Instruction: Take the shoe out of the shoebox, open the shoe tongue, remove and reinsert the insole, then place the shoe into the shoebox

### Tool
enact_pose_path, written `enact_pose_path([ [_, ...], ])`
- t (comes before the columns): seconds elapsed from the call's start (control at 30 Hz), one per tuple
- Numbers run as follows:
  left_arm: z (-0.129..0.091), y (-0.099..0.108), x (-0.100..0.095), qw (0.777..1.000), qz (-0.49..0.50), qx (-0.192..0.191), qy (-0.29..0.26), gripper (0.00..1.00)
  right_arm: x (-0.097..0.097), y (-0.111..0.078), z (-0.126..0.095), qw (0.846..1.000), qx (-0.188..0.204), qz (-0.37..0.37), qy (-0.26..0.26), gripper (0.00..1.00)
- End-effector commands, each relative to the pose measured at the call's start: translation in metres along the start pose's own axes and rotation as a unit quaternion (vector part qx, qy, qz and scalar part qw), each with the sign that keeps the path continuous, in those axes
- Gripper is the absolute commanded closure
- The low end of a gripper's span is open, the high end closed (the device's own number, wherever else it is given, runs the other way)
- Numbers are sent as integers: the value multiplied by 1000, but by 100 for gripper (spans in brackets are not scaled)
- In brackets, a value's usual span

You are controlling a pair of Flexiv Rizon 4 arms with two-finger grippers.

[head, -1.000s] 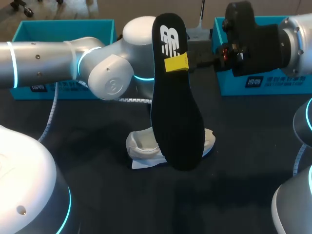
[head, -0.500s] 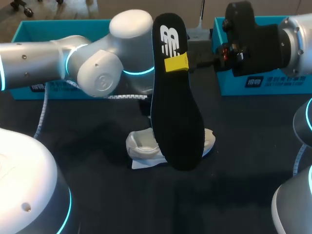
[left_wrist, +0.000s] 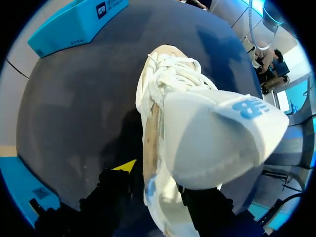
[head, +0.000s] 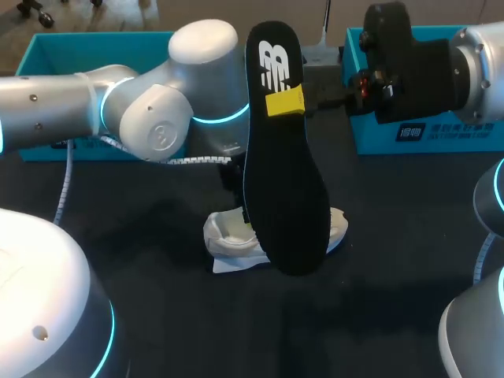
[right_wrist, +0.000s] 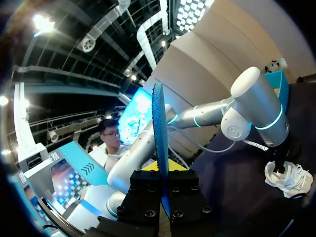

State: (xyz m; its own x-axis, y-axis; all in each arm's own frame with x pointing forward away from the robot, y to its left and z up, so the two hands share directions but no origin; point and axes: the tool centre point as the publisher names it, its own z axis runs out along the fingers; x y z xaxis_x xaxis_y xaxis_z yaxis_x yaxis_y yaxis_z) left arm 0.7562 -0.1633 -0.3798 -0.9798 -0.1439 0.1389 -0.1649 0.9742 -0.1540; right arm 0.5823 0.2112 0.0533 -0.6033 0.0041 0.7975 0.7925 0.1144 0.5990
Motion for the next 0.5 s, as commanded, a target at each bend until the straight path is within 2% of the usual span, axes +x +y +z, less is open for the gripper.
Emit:
enact_pose_path([
  [0.03,8,-10,-3,1000,3,-6,4,54,-1,2,4,1000,1,0,0,100],
  [0.23,12,-15,-3,1000,5,-7,7,60,-1,2,4,1000,1,0,0,100],
  [0.3,12,-15,-3,1000,4,-6,8,68,-1,2,4,1000,1,0,0,100],
  [0.33,12,-15,-3,1000,3,-5,10,88,-1,2,4,1000,1,0,0,100],
  [0.37,12,-16,-2,1000,3,-4,11,100,-1,2,4,1000,1,0,0,100],
  [0.5,11,-15,0,1000,8,1,16,100,-1,2,4,1000,1,0,0,100],
])
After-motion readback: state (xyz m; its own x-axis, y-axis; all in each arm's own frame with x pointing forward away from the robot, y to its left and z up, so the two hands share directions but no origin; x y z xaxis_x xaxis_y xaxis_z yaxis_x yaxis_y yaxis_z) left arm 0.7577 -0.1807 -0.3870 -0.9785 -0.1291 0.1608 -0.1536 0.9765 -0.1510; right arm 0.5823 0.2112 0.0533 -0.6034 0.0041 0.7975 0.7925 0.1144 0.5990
